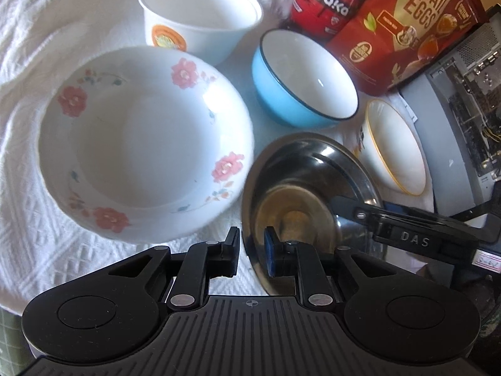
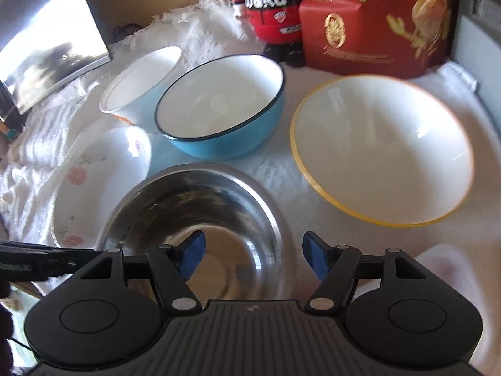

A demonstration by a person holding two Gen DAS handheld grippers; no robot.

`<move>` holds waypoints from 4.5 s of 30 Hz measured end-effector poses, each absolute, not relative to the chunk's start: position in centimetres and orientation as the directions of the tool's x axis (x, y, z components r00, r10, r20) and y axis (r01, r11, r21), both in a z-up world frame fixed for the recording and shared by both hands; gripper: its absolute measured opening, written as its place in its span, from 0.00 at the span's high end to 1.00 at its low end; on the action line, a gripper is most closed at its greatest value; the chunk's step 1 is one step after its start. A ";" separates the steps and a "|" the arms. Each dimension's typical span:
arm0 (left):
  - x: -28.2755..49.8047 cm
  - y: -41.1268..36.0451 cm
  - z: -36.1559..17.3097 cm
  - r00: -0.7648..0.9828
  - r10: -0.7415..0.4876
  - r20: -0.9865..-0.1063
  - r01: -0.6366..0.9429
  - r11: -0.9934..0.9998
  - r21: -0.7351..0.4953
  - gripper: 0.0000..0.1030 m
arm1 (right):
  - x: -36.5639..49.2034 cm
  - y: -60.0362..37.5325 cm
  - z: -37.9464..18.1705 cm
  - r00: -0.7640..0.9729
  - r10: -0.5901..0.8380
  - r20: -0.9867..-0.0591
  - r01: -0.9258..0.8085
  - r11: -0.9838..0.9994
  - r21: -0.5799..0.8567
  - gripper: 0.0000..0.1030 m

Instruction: Organize plates and bowls

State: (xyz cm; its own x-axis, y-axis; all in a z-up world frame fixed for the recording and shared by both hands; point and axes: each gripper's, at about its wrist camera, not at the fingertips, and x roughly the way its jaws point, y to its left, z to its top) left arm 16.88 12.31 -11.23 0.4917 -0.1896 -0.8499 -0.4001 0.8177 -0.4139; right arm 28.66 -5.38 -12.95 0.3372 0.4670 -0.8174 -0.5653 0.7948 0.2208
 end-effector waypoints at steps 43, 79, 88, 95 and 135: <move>17.4 28.1 -8.7 0.554 0.001 -0.833 -0.363 0.900 -0.240 0.75 | 25.7 13.7 -13.8 0.328 0.443 -0.834 -0.612 0.772 0.169 0.22; 21.3 29.4 -13.3 0.469 -0.177 -0.865 -0.446 0.799 -0.405 0.60 | 25.9 8.7 -16.3 0.183 0.534 -0.825 -0.468 0.786 0.405 0.14; 21.5 29.0 -13.3 0.471 -0.164 -0.867 -0.443 0.806 -0.393 0.61 | 25.1 8.0 -16.3 0.198 0.523 -0.829 -0.483 0.788 0.382 0.14; 20.7 29.4 -12.2 0.521 -0.134 -0.843 -0.451 0.795 -0.405 0.63 | 25.0 7.9 -16.0 0.240 0.513 -0.824 -0.479 0.801 0.360 0.14; 27.8 -0.8 -14.5 0.348 -0.510 -0.787 0.079 0.852 -0.517 0.68 | 24.7 -22.8 -16.1 0.509 0.405 -0.759 0.012 0.879 0.477 0.12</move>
State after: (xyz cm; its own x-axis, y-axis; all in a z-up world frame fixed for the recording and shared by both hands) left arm 27.79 -0.84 -14.46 0.3483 -0.5095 -0.7868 0.0794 0.8524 -0.5169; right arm 24.69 -22.76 -16.05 0.5091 0.4052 -0.7594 0.0117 0.8789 0.4768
